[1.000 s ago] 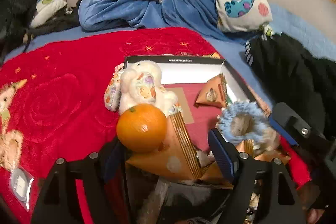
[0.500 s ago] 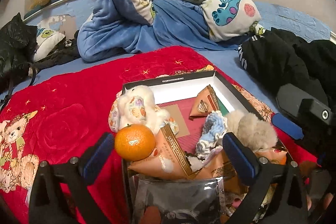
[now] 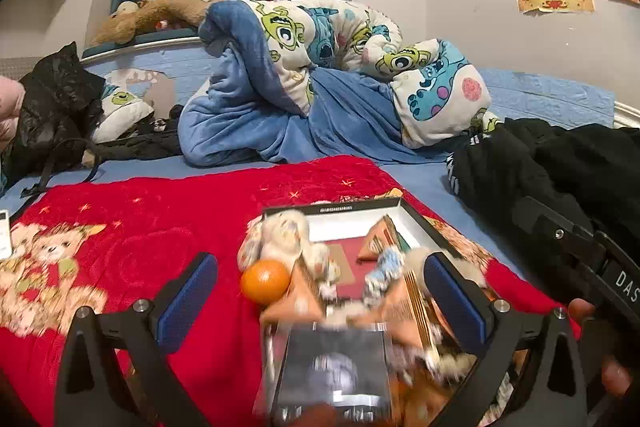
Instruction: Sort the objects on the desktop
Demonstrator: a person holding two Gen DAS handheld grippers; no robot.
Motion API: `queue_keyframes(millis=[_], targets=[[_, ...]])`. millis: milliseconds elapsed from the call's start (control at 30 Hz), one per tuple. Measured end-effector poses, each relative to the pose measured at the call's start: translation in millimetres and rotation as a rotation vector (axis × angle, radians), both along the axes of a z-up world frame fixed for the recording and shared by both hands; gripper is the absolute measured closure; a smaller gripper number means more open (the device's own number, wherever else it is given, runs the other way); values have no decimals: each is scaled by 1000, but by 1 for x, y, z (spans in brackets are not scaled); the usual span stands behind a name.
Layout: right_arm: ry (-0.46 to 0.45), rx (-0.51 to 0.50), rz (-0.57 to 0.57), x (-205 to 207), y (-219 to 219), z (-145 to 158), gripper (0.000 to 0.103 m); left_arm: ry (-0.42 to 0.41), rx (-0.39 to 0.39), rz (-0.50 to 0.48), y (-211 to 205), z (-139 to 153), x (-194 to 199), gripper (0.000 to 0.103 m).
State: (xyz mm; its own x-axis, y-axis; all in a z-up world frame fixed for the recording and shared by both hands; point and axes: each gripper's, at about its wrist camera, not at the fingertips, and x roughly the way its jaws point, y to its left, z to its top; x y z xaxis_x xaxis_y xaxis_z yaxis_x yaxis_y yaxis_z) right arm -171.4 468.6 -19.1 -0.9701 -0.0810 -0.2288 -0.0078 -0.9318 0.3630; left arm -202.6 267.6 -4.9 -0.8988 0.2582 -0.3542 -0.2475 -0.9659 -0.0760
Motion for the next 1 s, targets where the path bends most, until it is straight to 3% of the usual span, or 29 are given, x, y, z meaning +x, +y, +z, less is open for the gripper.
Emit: queue_keyframes(millis=[133,267,367,467,600,700,733,933,1000], targets=[[-12,39,-47,47,-9,-2,0,17,4,12,-25,-12,52,0],[-50,11,7,103,-26,-12,0,19,-40,20,-47,-25,104,0],[-74,91,2,138,-47,-14,0,42,13,15,-69,-30,145,0],[-41,136,-14,166,-61,-10,0,108,37,8,-80,-35,175,0],[-17,207,-85,176,-73,-29,0,70,33,14,-81,-43,171,0],[-208,136,-85,150,-59,-50,0,25,76,-24,-87,-49,163,0],[-217,117,-100,151,-54,-52,0,15,87,-24,-88,-50,161,0],[-27,159,-231,197,-60,-43,0,36,61,-46,-81,-51,168,0],[-8,178,-264,202,-63,-41,0,48,35,-53,-75,-49,170,0]])
